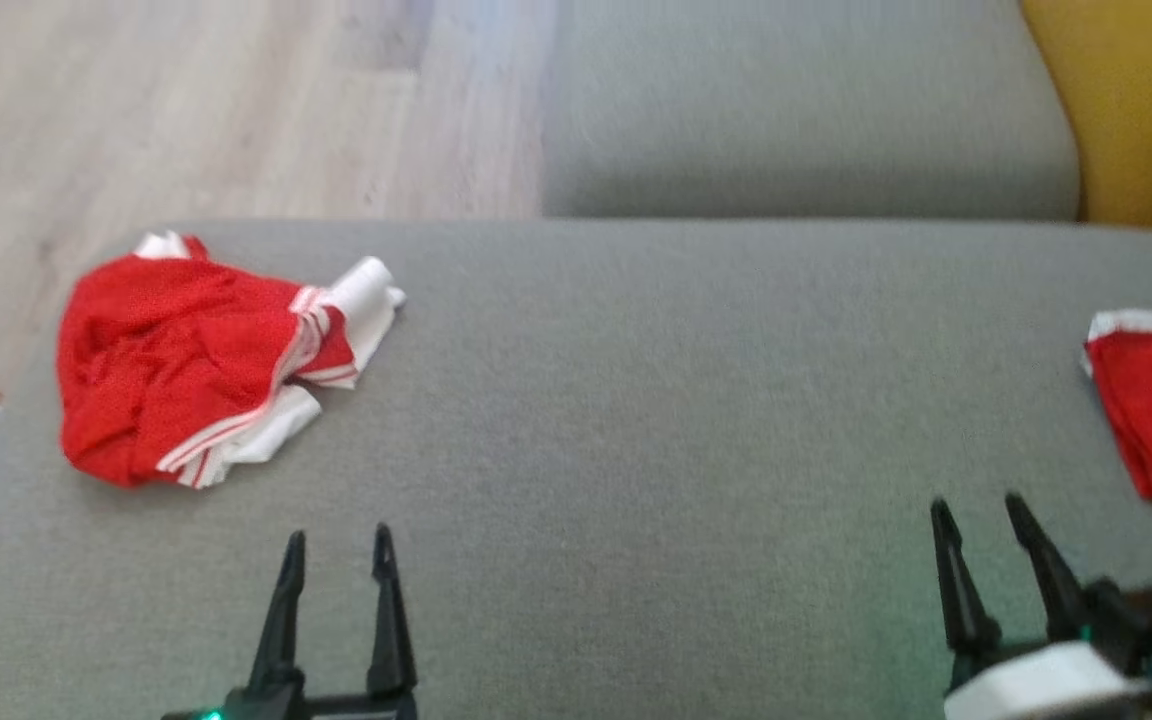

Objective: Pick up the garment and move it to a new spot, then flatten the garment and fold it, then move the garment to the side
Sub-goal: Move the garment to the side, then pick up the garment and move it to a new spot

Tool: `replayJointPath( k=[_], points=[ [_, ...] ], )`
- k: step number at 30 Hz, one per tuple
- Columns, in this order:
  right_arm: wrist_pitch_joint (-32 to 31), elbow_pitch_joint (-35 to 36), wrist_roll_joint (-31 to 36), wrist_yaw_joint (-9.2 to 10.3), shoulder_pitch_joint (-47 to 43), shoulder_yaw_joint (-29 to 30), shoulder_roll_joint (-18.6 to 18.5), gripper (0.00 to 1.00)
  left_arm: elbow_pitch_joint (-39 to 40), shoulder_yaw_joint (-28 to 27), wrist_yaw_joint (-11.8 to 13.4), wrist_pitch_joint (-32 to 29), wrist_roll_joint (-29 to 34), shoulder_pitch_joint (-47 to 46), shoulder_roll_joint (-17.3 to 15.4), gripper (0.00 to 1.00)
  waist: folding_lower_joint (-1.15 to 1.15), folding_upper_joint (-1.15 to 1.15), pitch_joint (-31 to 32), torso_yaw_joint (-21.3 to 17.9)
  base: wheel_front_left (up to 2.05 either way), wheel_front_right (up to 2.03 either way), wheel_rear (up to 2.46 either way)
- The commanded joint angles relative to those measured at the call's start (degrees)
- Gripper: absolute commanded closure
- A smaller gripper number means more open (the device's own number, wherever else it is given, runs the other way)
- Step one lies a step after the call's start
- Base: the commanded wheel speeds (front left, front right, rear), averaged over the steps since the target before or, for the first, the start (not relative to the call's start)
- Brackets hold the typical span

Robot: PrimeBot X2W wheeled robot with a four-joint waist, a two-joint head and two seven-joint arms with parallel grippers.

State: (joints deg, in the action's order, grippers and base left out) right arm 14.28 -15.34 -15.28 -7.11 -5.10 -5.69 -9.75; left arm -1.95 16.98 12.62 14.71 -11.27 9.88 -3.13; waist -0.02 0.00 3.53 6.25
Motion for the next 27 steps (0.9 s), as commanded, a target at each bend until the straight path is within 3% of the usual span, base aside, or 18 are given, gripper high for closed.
replayJointPath(
  k=[1, 6, 12, 27],
  points=[
    [0.71, 2.83, 1.14, -0.37, -0.43, 0.50, 0.41, 0.00, 2.59, -2.39, -0.44, 0.29, 0.78, -0.75, 0.25, 0.00, 0.02, 0.00, 2.21, 1.28, 0.00, 0.00, 0.00],
    [0.72, 5.48, 4.28, -0.37, -5.17, 3.35, 3.47, 0.00, 3.83, -3.48, -2.86, 0.29, 2.49, 1.81, 0.25, 0.00, 0.02, 0.00, 3.68, 1.14, 0.00, 0.00, 0.00],
    [0.72, 5.71, 6.07, -0.37, -7.05, 3.84, 4.65, 0.00, 3.38, -4.20, -4.89, 0.29, 3.57, 3.09, 0.25, 0.00, 0.02, 0.00, 4.81, 0.22, 0.00, 0.00, 0.00],
    [0.72, 5.54, 6.88, -0.37, -7.12, 3.30, 5.27, 0.00, 3.69, -5.13, -6.10, 0.29, 3.69, 4.32, 0.25, 0.00, 0.02, 0.00, 5.28, -2.06, 0.00, 0.00, 0.00]
  ],
)
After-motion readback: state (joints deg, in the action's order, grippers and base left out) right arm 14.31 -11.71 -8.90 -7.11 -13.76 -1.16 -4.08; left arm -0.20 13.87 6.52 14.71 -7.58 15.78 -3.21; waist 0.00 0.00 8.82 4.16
